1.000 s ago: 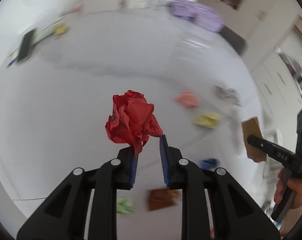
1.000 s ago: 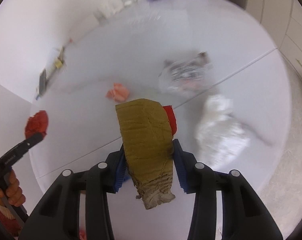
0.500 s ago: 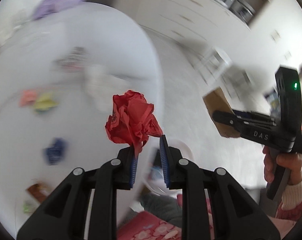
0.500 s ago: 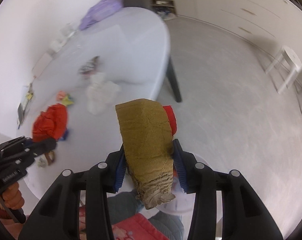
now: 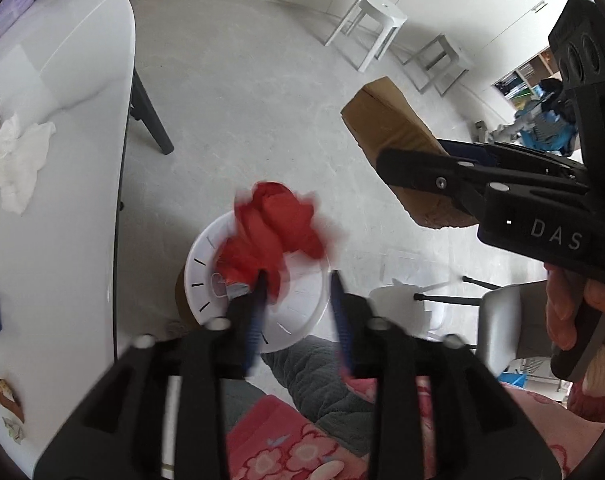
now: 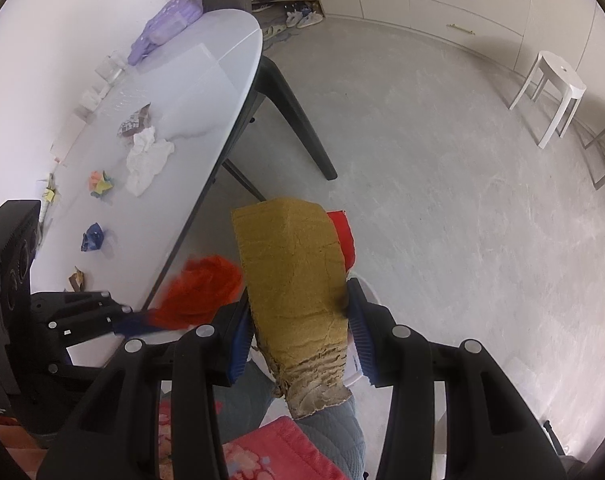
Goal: Collect trash
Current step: 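Carry the red paper and brown bag to the white bin and release both, then grasp the green crumpled paper with the left tool while the right tool grasps the blue crumpled wrapper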
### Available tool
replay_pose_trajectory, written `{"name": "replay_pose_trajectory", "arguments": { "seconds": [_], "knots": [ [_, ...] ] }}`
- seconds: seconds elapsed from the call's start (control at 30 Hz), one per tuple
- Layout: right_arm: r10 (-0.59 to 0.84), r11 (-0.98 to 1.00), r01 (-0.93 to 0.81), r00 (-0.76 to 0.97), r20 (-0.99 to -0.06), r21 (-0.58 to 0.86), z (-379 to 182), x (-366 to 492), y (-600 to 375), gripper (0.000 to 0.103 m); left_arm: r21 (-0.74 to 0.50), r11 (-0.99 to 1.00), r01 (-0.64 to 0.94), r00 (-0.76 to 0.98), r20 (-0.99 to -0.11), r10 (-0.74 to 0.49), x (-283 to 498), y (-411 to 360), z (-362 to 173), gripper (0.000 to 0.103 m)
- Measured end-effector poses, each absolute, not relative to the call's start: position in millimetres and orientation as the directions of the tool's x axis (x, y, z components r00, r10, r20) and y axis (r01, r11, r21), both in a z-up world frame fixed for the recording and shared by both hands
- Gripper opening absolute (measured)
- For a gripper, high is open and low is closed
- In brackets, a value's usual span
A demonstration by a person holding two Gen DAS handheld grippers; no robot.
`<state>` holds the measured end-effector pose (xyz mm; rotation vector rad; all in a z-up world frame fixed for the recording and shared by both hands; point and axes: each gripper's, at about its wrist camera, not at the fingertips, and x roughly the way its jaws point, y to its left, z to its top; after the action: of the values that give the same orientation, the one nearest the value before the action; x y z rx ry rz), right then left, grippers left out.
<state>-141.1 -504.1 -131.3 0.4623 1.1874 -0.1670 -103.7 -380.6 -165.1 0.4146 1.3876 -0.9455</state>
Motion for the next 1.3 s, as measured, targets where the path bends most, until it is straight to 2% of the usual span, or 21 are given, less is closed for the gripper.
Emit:
{"name": "replay_pose_trajectory", "arguments": {
  "seconds": [0.03,0.1,0.23,0.3,0.37,0.5,0.53,0.57,0.63,0.67,0.87,1.3],
  "knots": [
    [0.118,0.894,0.363,0.373,-0.92,0.261,-132,-143,-506,0.045,-0.265,0.589,0.764,-0.084,-0.945,-0.316,-106,-378,-164,0.052],
    [0.124,0.894,0.361,0.371,-0.92,0.266,-134,-147,-509,0.045,-0.249,0.597,0.762,-0.061,-0.946,-0.317,-106,-375,-160,0.061],
    [0.137,0.893,0.356,0.366,-0.92,0.275,-138,-150,-512,0.045,-0.223,0.612,0.759,-0.021,-0.947,-0.319,-104,-373,-155,0.074],
    [0.146,0.893,0.352,0.363,-0.92,0.281,-140,-151,-511,0.045,-0.2,0.626,0.754,0.006,-0.95,-0.311,-101,-371,-153,0.075],
    [0.157,0.894,0.345,0.358,-0.92,0.287,-144,-150,-509,0.045,-0.177,0.647,0.742,0.035,-0.953,-0.301,-98,-366,-148,0.083],
    [0.189,0.903,0.315,0.323,-0.927,0.294,-154,-146,-496,0.046,-0.148,0.696,0.703,0.093,-0.95,-0.297,-91,-356,-138,0.084],
    [0.195,0.906,0.308,0.309,-0.931,0.291,-157,-146,-492,0.051,-0.143,0.706,0.694,0.103,-0.95,-0.294,-89,-353,-136,0.084],
    [0.201,0.911,0.298,0.283,-0.938,0.285,-162,-145,-487,0.066,-0.138,0.718,0.682,0.116,-0.949,-0.292,-86,-348,-134,0.085],
    [0.171,0.927,0.29,0.243,-0.955,0.24,-167,-143,-477,0.088,-0.131,0.741,0.659,0.137,-0.947,-0.289,-82,-341,-130,0.092],
    [0.153,0.932,0.286,0.241,-0.958,0.221,-167,-143,-473,0.091,-0.131,0.749,0.649,0.145,-0.946,-0.29,-79,-337,-128,0.092],
    [0.098,0.932,0.313,0.269,-0.958,0.183,-159,-136,-467,0.098,-0.131,0.791,0.597,0.18,-0.939,-0.292,-68,-312,-123,0.094],
    [0.087,0.938,0.3,0.286,-0.954,0.175,-152,-114,-450,0.1,-0.129,0.837,0.532,0.209,-0.937,-0.278,-55,-273,-118,0.095]
  ]
}}
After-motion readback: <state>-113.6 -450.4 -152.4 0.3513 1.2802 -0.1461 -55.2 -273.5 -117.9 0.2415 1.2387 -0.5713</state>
